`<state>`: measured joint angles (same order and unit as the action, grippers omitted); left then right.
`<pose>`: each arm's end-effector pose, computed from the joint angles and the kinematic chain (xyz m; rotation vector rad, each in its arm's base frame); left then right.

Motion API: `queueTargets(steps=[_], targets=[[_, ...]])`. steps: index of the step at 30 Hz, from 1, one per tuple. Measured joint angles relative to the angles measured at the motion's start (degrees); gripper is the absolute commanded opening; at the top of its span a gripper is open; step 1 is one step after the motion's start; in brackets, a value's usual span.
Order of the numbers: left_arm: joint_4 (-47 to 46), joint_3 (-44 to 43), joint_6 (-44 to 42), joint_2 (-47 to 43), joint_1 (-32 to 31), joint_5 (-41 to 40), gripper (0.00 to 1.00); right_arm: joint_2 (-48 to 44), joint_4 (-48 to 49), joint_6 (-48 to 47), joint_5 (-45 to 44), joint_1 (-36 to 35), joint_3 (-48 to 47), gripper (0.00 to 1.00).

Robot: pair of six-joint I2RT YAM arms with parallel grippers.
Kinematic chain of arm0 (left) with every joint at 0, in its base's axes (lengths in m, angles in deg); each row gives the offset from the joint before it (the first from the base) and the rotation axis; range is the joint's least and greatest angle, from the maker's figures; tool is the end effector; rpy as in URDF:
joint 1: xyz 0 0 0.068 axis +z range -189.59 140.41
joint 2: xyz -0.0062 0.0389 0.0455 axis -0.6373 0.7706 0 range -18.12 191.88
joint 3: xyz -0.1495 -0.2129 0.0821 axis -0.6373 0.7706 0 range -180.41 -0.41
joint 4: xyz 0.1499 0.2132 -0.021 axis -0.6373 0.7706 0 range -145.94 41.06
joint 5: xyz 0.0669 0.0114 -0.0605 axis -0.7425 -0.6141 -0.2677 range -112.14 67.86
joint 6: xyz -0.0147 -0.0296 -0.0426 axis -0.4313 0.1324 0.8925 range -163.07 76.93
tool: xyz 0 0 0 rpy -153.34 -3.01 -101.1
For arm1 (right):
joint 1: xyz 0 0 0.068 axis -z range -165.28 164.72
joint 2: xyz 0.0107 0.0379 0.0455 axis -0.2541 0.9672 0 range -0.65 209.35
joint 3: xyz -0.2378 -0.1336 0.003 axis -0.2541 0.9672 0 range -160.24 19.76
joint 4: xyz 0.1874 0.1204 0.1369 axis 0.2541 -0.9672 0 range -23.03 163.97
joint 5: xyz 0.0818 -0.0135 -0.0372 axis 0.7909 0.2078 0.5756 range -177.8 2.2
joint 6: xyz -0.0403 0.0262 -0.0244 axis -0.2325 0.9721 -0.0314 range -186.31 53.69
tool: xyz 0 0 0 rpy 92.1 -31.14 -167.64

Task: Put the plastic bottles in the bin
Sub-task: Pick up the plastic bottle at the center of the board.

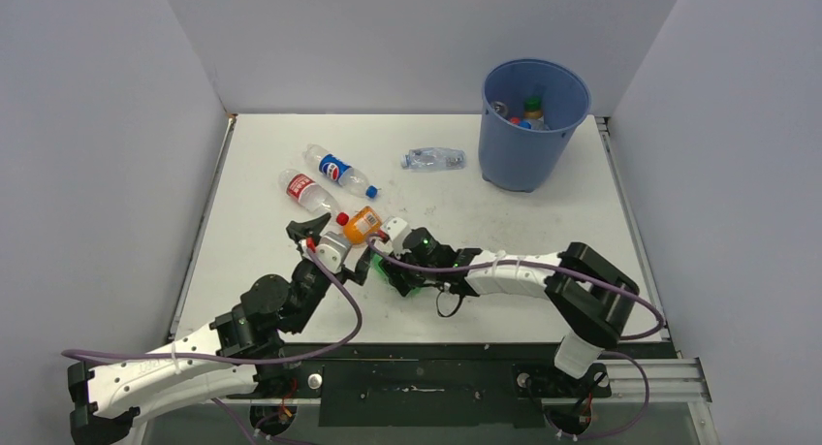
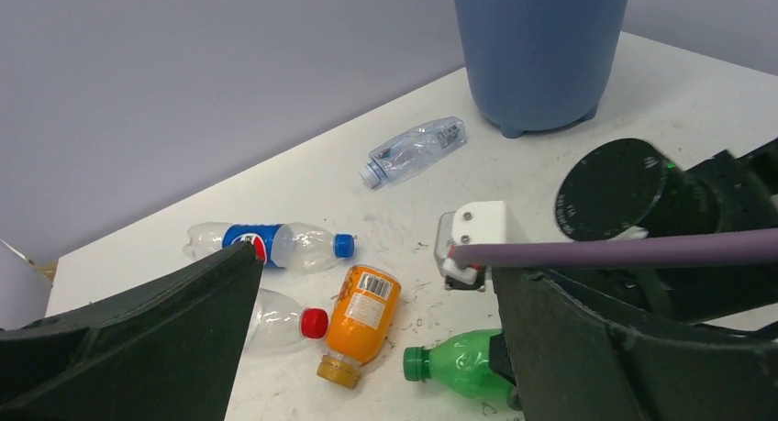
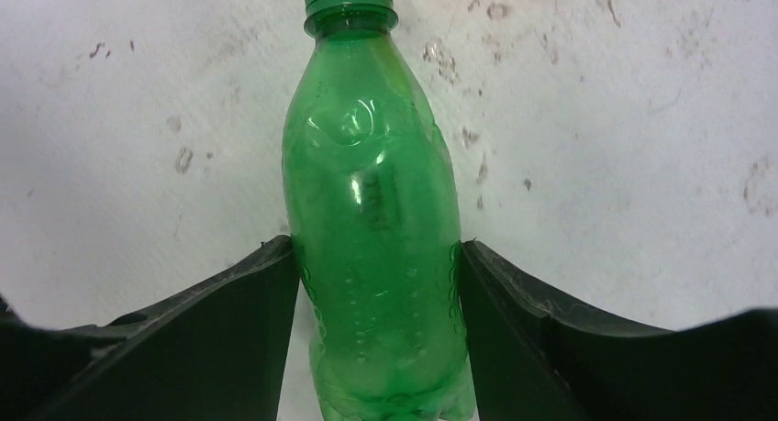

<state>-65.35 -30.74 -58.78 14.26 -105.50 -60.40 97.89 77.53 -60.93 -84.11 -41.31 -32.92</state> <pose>0.0794 -0.1236 0.3191 0.4867 1.3917 -0.2310 0.1957 0.2948 0.1668 -1.0521 2.1440 0.6054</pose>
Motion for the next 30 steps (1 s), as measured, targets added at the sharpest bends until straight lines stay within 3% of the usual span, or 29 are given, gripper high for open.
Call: queueTargets(steps=[2,3,4,8,15,22,30], targets=[[-0.1,0.0,0.1,0.0,0.0,0.2,0.96,-3.9,-0.6,1.4,-0.2,-0.1,3.2,0.21],[-0.2,0.0,0.2,-0.1,0.0,0.6,0.96,-6.5,-1.0,2.1,-0.5,-0.2,4.8,0.10],[-0.2,0.0,0.3,-0.2,0.0,0.8,0.96,-9.4,-1.3,2.9,-0.6,-0.3,6.3,0.06],[-0.3,0.0,1.2,-1.6,0.0,2.3,0.96,-22.9,-0.8,6.8,-2.5,-0.5,10.5,0.05],[-0.7,0.0,7.7,-4.4,0.9,13.9,0.96,-42.5,14.5,18.2,-6.4,-0.5,20.3,0.05],[-1.2,-2.1,20.3,-2.5,8.1,33.7,0.96,-46.3,36.0,27.5,-9.5,-0.5,27.9,0.05],[-4.6,-2.8,30.3,2.3,15.3,52.8,0.96,-42.2,61.3,37.4,-6.4,-0.5,32.0,0.05]])
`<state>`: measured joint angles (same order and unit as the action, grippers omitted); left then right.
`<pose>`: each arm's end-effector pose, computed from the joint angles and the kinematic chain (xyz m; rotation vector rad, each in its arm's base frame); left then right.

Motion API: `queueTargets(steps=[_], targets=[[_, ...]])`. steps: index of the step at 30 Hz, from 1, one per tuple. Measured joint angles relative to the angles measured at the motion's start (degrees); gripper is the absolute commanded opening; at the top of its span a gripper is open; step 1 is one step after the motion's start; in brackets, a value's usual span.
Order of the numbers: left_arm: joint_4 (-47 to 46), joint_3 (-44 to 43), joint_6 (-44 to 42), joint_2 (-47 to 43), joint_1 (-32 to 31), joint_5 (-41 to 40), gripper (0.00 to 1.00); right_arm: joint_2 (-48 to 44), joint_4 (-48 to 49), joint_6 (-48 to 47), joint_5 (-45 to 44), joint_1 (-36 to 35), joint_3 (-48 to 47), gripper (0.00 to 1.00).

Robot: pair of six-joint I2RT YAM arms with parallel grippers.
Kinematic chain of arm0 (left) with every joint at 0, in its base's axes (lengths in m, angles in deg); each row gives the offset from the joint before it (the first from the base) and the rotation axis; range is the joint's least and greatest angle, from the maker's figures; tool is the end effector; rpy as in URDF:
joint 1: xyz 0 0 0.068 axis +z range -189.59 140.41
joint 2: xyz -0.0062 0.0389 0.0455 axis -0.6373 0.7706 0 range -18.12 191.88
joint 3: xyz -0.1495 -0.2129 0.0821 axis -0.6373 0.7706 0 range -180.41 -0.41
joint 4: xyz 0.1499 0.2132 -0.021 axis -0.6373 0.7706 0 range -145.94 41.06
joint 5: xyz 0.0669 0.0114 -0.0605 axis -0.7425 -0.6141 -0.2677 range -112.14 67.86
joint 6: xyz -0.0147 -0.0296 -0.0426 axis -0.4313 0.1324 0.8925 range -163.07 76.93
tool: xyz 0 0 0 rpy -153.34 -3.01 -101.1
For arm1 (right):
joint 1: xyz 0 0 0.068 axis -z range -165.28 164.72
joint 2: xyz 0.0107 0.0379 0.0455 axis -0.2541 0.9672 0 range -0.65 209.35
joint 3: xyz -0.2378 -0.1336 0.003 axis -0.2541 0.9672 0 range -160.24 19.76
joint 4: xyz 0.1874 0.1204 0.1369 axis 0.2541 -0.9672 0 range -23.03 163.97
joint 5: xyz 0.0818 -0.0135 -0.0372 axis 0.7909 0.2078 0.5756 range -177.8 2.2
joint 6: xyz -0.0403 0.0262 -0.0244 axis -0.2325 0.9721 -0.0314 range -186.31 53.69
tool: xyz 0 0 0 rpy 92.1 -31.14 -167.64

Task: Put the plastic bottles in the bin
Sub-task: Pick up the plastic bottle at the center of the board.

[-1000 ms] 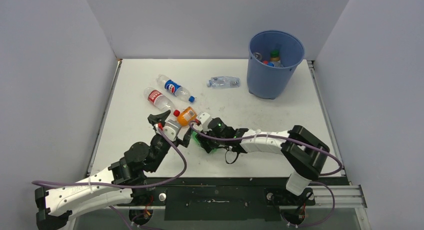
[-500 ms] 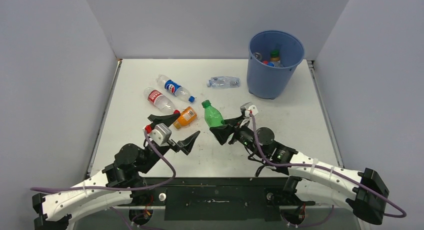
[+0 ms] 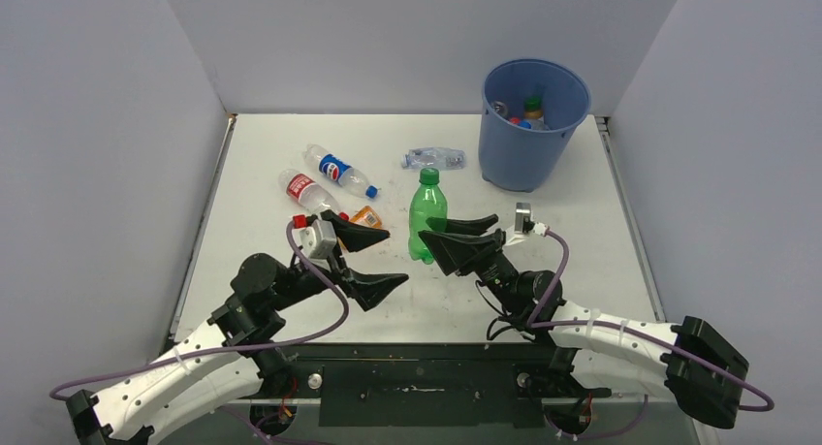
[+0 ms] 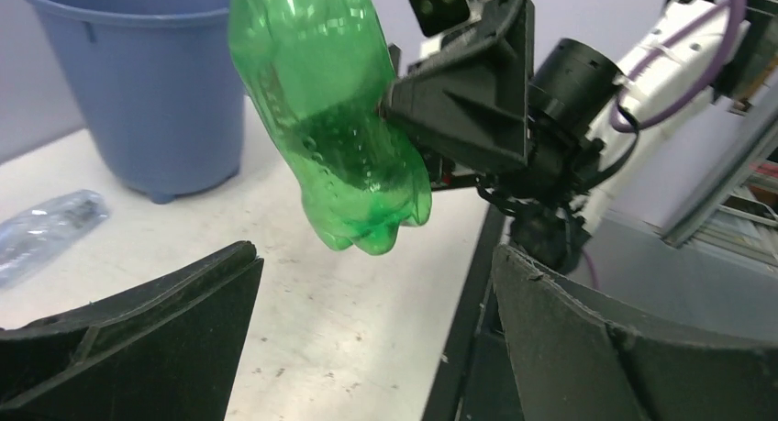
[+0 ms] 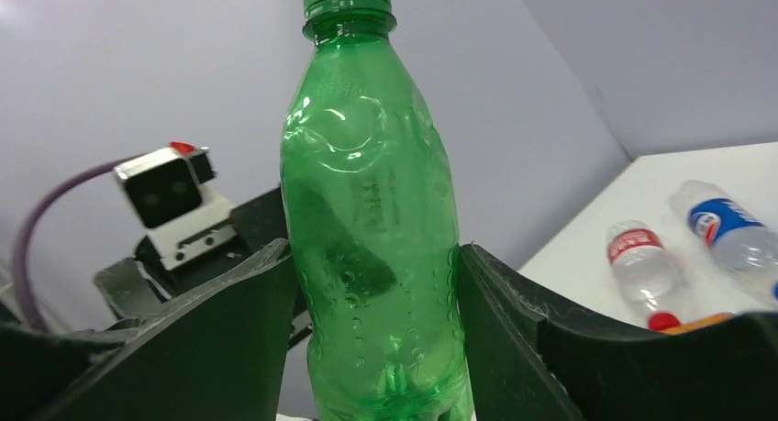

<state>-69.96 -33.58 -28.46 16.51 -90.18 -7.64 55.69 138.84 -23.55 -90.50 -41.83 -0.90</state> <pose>0.0917 -0.1255 0.3408 0.6588 1.2928 -1.1166 0.1133 0.1688 0.2925 -0.0952 1.1860 1.5263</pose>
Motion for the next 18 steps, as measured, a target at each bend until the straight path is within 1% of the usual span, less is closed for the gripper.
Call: queueTargets(steps=[4,10,13,18], targets=[[-0.4,0.0,2.1,1.7,0.5,5.3,0.96,3.4,8.5,3.3,3.4,0.0,0.1,0.05],[-3.3,0.0,4.5,1.7,0.8,10.2,0.96,8.0,15.2,6.0,6.5,0.0,0.1,0.05],[-4.5,0.0,5.2,1.6,0.9,11.2,0.96,10.4,17.6,6.4,7.4,-0.2,0.1,0.05],[-4.5,0.0,5.5,1.6,1.3,10.7,0.96,12.9,20.3,5.9,7.3,-0.8,-0.5,0.05]])
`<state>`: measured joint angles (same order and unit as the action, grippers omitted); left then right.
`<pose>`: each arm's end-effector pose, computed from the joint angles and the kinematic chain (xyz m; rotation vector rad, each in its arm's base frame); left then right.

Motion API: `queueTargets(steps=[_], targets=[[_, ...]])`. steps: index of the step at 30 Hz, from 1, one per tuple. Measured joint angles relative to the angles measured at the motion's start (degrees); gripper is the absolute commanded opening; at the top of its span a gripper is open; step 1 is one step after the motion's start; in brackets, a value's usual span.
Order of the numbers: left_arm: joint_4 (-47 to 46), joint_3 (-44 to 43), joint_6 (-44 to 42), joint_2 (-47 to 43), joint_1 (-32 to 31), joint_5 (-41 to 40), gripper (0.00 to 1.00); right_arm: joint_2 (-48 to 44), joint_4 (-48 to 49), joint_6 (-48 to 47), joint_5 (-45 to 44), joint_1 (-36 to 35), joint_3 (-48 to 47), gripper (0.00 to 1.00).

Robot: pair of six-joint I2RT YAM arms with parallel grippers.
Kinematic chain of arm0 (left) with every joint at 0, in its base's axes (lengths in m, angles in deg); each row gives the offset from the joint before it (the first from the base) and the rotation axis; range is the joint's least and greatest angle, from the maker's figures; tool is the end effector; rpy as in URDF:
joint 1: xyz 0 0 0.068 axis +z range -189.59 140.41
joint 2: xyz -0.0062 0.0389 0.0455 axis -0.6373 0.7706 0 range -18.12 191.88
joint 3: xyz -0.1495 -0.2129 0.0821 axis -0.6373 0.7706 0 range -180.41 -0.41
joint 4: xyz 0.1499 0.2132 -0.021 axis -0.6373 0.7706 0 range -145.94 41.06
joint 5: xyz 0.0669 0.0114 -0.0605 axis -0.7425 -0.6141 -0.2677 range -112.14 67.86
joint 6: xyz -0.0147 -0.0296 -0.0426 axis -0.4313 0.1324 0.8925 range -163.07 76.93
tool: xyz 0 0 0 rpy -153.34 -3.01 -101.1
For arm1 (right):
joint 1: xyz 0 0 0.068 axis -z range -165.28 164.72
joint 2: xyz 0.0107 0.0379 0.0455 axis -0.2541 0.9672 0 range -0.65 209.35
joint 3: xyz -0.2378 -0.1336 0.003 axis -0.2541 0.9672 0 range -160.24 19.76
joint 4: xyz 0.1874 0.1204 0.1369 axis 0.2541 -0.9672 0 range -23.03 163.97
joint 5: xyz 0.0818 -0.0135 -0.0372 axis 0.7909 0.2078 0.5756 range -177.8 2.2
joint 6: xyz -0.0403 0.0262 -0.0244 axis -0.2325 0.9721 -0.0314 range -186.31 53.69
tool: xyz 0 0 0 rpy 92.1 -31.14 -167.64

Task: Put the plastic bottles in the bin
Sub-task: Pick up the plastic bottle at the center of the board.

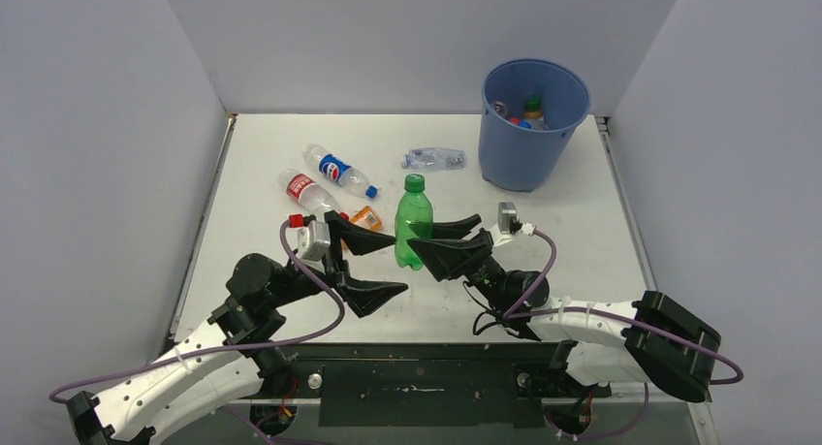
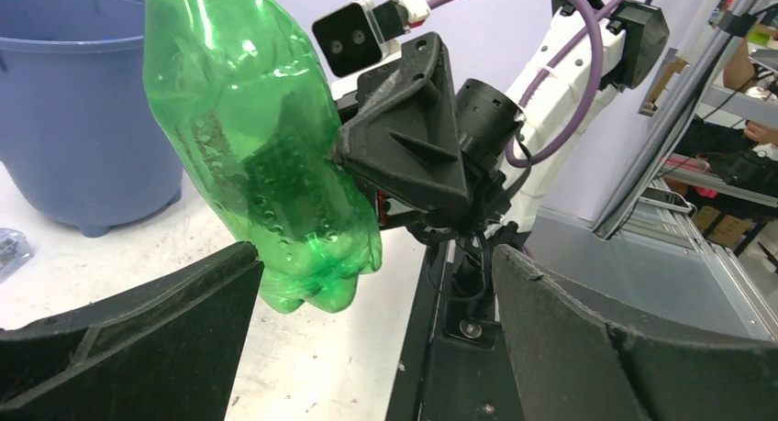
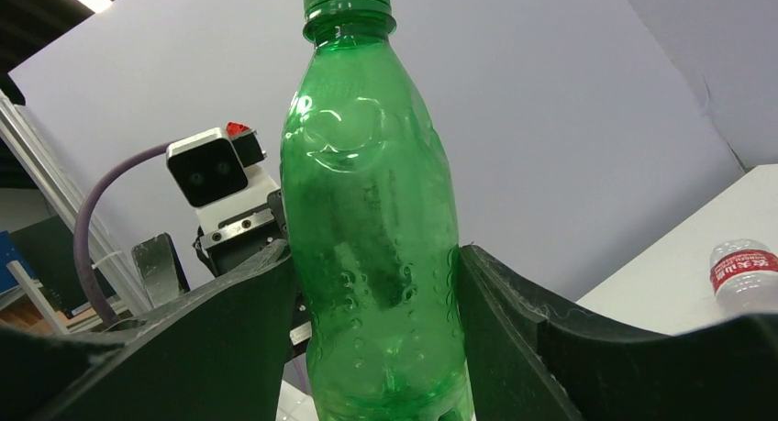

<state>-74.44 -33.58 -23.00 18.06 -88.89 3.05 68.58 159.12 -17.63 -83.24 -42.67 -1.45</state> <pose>0.0910 -0.1290 0.3447 0.7460 1.2425 -1.2959 0.1172 0.1887 0.2844 -0.1658 1.0550 1.7368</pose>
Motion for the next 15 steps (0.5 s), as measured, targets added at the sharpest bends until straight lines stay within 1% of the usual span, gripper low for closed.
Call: queueTargets(steps=[6,9,13,14,15], targets=[[0.5,-0.7,-0.8,0.7,0.1,-2.6,0.96,2.0,1.4,-0.6,0.2,-1.7,-1.8,0.05],[0.8,-0.8,-0.9,1.7,0.1,-2.7,1.00,3.1,1.4,-0.7,1.5,-3.2,-3.1,0.05],[2.3,-0.8,-1.1,2.8,0.1,-2.6,0.83,4.7,1.3,-0.6,2.9,-4.2,-3.8,0.05],[2.6,-0.8,-1.2,2.9,0.1,-2.4,0.77,5.0,1.3,-0.6,3.2,-4.2,-3.8,0.05],[2.9,-0.8,-1.3,2.9,0.1,-2.4,0.67,5.2,1.3,-0.6,3.4,-4.2,-3.8,0.05]])
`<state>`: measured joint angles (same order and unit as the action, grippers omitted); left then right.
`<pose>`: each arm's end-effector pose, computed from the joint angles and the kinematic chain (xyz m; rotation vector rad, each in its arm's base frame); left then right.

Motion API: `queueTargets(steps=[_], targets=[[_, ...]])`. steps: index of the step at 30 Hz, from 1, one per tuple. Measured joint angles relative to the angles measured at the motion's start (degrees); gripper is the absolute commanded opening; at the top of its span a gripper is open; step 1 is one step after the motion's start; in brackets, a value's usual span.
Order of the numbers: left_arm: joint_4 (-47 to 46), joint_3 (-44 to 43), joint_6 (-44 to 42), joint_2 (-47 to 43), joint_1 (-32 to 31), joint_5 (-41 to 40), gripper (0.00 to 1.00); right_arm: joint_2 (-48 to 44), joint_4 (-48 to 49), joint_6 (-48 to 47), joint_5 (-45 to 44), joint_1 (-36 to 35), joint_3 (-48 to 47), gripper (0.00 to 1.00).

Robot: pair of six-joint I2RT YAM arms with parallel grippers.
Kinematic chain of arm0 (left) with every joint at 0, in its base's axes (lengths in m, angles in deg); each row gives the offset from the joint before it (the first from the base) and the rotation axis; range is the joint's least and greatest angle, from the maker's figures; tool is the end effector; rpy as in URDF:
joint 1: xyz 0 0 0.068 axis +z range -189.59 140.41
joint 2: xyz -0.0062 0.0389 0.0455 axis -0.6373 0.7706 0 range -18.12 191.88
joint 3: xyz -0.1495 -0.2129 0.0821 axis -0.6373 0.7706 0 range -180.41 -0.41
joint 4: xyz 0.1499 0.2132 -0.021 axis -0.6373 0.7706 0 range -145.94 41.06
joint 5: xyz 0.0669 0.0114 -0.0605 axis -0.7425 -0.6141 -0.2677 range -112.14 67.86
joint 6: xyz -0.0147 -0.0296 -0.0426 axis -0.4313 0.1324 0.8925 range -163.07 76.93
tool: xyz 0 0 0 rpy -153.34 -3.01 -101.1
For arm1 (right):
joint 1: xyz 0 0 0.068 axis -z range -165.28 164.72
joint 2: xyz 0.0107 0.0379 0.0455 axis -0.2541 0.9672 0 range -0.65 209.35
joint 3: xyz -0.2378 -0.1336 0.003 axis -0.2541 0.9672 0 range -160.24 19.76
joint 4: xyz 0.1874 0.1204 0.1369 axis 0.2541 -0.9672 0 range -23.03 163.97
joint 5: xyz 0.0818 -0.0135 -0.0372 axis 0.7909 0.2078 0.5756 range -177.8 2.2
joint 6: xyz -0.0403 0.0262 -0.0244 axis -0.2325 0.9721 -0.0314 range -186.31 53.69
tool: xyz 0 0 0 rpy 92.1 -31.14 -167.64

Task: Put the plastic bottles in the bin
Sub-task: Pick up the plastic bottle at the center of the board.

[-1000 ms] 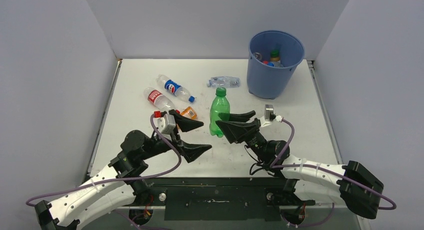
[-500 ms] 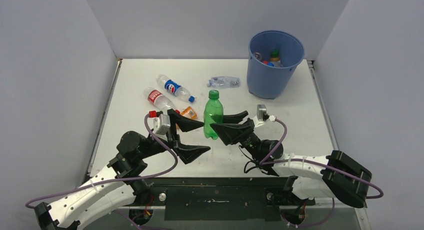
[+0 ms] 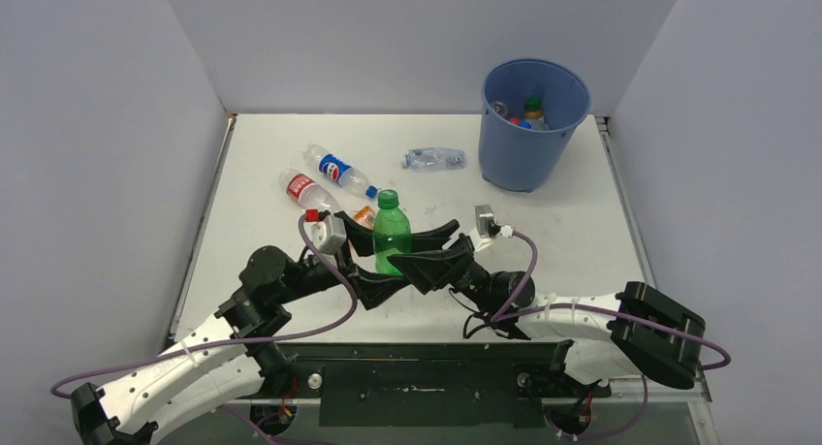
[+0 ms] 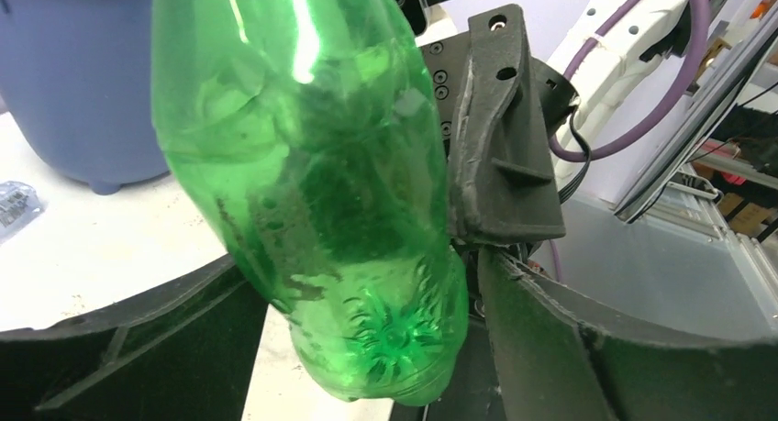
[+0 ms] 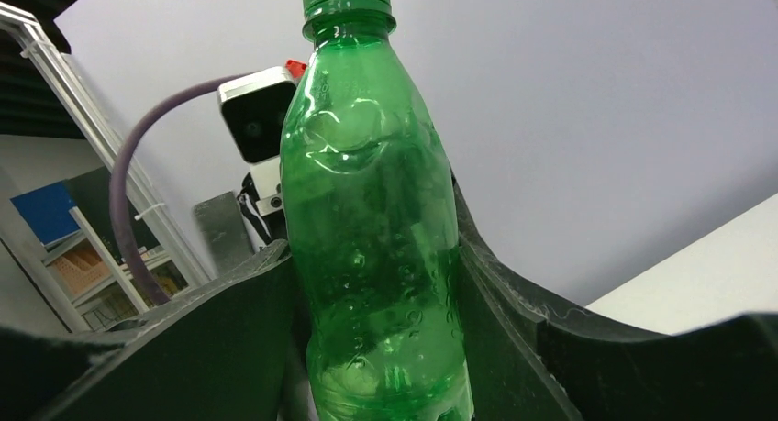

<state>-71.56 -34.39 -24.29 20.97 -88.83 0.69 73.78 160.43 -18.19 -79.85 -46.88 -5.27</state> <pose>0.1003 -0.1374 0.3373 0.7360 1.3347 -1.2441 0.1103 0.2147 0.2867 -0.2765 1.0554 1.8182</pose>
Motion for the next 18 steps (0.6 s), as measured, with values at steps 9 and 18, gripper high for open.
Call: queueTargets(steps=[9,18], targets=[[0.7,-0.2,0.6,-0.1,0.2,1.3,0.11,-1.8,-1.0,-2.9,1.6,0.0,0.0,0.54],[0.9,-0.4,-2.7,0.0,-0.5,2.7,0.00,-14.6,-32.0,-10.7,1.9,-0.1,-8.6,0.91]])
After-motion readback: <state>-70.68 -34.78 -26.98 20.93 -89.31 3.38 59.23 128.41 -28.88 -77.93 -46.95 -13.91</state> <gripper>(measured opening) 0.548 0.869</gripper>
